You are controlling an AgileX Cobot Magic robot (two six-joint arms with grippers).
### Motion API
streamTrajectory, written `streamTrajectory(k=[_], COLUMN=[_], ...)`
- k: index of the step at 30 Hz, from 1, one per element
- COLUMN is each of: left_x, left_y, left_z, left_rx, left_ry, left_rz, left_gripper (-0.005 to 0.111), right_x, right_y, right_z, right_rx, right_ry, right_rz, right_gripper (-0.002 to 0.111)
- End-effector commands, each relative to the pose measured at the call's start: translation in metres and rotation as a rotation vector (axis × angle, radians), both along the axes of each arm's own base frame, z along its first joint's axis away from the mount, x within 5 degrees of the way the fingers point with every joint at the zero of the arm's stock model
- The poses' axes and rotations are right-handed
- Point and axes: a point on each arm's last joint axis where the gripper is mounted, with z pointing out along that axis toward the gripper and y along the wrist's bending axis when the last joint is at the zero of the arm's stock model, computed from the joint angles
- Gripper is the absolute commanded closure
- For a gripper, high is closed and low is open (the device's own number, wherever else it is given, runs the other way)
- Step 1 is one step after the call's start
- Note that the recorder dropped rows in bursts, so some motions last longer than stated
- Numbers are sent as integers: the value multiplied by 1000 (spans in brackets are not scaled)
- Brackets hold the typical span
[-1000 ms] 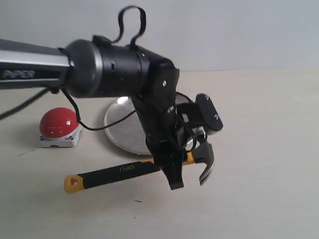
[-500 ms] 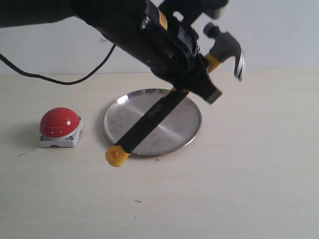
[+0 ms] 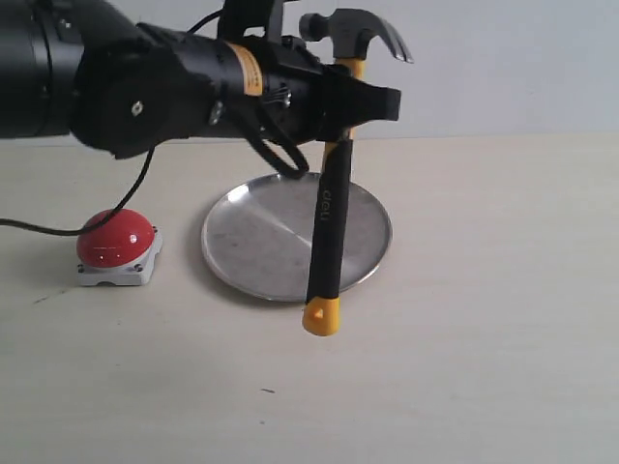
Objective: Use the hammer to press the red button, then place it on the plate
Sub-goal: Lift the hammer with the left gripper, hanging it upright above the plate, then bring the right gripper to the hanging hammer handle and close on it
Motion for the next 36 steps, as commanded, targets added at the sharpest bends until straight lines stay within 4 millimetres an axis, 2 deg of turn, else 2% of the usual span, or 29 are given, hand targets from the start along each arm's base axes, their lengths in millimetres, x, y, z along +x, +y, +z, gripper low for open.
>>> streamTrajectory(k=[1, 5, 9, 12, 17, 22, 26, 28, 34, 36], left_x=[3, 2, -2, -8, -18, -27, -31, -32, -31, -32], left_y=[18, 39, 52, 55, 56, 59, 58, 57, 57, 57], left_z=[8, -2, -9, -10, -1, 15, 19, 19, 15, 13], left_rx=[-234, -365, -317, -280, -279, -320, -354, -364, -328, -309], left_ry=[-128, -165, -188, -213, -233, -252, -228, -213, -183, -179], left_rz=[19, 74, 70, 36, -21, -37, -39, -45, -39, -41], left_gripper=[107, 107, 107, 107, 107, 107, 107, 107, 107, 107], right_x=[-1, -1, -1, -1, -1, 3, 14, 22, 64, 80], right_y=[-1, -1, -2, -2, -2, 1, 7, 11, 32, 47], right_z=[4, 7, 7, 7, 5, -5, -14, -9, 0, 1], right_rx=[22, 81, 213, 256, 267, 253, 128, 72, -100, -198], right_ry=[-56, -72, -6, 16, 50, 186, 312, 351, 543, 586], right_rz=[-6, -1, 16, 25, 27, 22, -2, -9, -24, 16], right_gripper=[108, 108, 108, 108, 108, 108, 108, 108, 108, 108])
